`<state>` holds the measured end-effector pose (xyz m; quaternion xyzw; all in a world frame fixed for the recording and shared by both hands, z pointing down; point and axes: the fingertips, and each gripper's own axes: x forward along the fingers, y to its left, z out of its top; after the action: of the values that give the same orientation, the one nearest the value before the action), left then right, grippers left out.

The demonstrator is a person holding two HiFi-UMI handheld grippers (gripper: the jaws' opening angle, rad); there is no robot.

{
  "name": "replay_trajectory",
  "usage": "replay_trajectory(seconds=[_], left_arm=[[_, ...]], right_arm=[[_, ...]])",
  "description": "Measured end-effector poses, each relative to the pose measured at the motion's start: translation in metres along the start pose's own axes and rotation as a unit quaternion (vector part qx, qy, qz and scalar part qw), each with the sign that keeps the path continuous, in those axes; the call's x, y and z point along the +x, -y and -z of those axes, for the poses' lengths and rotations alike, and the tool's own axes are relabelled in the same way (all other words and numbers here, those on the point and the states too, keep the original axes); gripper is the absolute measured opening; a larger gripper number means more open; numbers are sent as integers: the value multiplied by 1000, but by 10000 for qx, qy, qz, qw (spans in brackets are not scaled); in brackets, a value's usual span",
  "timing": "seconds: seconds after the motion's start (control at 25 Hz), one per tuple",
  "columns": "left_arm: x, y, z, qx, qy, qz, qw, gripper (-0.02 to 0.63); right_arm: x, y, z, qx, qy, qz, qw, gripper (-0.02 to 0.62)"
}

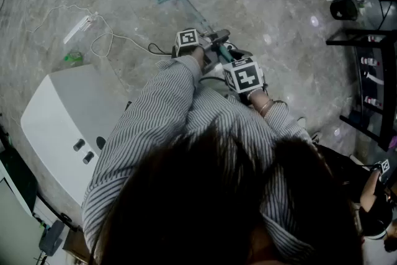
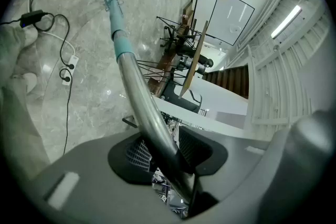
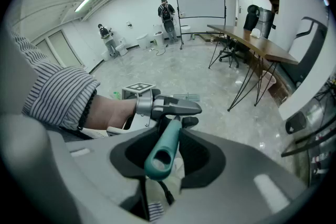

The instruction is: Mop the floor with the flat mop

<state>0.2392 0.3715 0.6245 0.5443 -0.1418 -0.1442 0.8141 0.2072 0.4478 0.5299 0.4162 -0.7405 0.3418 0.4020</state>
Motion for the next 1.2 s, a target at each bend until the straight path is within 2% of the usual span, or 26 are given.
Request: replay_trajectory(seconds=[0.56,0.92,1.2], left_arm=[[-3,-5,12,-49,-106,-109,9999,133],[7,10,2,-173,311,39,9994,132],[17,21,-20,-56,269,84,9996,140]], right_arm=[[-4,-2,4,-8,67,16,10000,124],[-11,10,-5,211,326,-67,9992,124],[-4,19,-29,-179,217,-56,9996,124]])
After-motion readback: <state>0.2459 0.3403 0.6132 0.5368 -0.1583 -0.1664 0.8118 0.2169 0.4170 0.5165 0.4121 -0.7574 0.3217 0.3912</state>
